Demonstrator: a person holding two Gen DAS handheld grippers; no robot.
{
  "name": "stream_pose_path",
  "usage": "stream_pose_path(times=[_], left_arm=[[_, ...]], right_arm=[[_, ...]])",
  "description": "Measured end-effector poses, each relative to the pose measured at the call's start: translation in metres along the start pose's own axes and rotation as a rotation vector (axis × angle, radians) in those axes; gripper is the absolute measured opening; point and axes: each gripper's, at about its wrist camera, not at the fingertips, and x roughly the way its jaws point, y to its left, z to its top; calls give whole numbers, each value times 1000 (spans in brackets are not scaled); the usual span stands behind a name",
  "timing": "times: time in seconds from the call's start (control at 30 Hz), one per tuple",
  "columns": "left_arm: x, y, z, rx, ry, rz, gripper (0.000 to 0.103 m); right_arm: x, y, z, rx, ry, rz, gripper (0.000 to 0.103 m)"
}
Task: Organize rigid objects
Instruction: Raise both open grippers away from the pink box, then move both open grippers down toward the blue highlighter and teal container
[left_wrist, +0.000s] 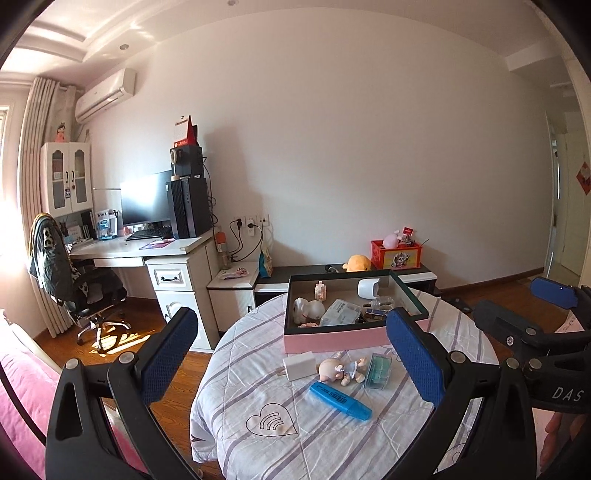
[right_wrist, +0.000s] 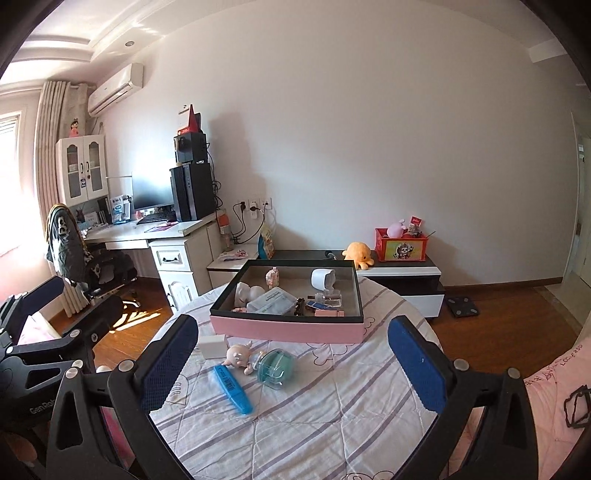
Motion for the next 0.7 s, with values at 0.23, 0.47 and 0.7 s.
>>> stream_pose_path(times=[0.23,0.47,0.7], left_arm=[[-7,-1,2,1,-16,5,103],[6,-7,-4,3,18,-7,103],[57,-16,-35,-58,180,-68,103]], right_arm=[[-12,3,0,-6,-19,2,103],[-6,0,-4,2,5,6,103],[35,-16,-26,26,104,-6,103]])
